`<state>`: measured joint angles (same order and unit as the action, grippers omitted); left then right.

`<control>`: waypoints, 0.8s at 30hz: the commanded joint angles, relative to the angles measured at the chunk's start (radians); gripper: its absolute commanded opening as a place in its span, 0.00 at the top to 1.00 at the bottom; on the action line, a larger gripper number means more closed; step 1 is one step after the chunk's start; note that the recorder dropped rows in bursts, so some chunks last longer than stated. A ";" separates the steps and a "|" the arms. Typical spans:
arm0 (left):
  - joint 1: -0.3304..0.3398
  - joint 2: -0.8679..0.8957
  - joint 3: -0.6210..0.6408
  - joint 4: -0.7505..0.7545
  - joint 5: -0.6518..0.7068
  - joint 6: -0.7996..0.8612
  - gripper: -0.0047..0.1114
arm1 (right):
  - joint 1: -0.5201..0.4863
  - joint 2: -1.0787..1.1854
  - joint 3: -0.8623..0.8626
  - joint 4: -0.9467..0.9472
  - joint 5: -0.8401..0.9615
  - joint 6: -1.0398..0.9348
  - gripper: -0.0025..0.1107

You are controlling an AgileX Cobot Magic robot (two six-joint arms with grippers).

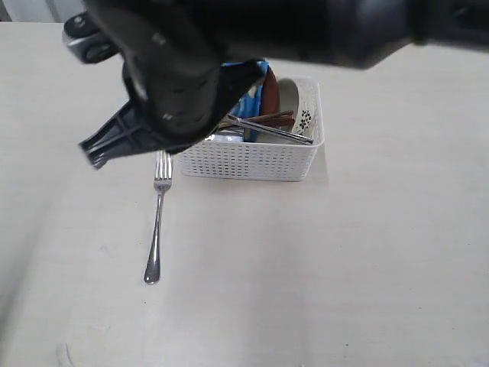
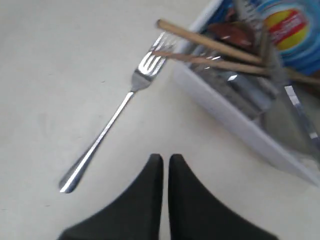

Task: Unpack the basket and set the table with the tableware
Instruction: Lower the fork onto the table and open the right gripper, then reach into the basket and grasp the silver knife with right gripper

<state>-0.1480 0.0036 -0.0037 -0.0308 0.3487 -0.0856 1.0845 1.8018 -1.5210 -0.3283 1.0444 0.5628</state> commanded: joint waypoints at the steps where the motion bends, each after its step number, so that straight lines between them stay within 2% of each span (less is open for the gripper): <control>1: -0.005 -0.004 0.004 0.001 -0.002 0.003 0.96 | -0.158 -0.067 -0.011 -0.014 0.030 -0.200 0.98; 7: -0.005 -0.004 0.004 0.001 -0.002 0.003 0.96 | -0.412 -0.030 -0.089 0.279 0.069 -0.758 0.98; 10: -0.005 -0.004 0.004 0.001 -0.002 0.003 0.96 | -0.479 0.014 -0.125 0.360 0.100 -0.847 0.98; 12: -0.005 -0.004 0.004 0.001 -0.002 0.003 0.96 | -0.497 0.039 -0.130 0.384 0.091 -0.885 0.96; 13: -0.005 -0.004 0.004 0.001 -0.002 0.003 0.96 | -0.501 0.054 -0.130 0.396 0.082 -0.906 0.92; 15: -0.005 -0.004 0.004 0.001 -0.002 0.003 0.96 | -0.501 0.086 -0.130 0.408 0.070 -0.934 0.80; 16: -0.005 -0.004 0.004 0.001 -0.002 0.003 0.96 | -0.499 0.106 -0.130 0.418 0.066 -0.956 0.71; 19: -0.005 -0.004 0.004 0.001 -0.002 0.003 0.96 | -0.489 0.156 -0.130 0.423 0.035 -0.978 0.56; 24: -0.005 -0.004 0.004 0.001 -0.002 0.003 0.96 | -0.484 0.230 -0.161 0.425 0.029 -0.978 0.60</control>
<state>-0.1480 0.0036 -0.0037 -0.0308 0.3487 -0.0856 0.6014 2.0021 -1.6572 0.0928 1.0846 -0.4030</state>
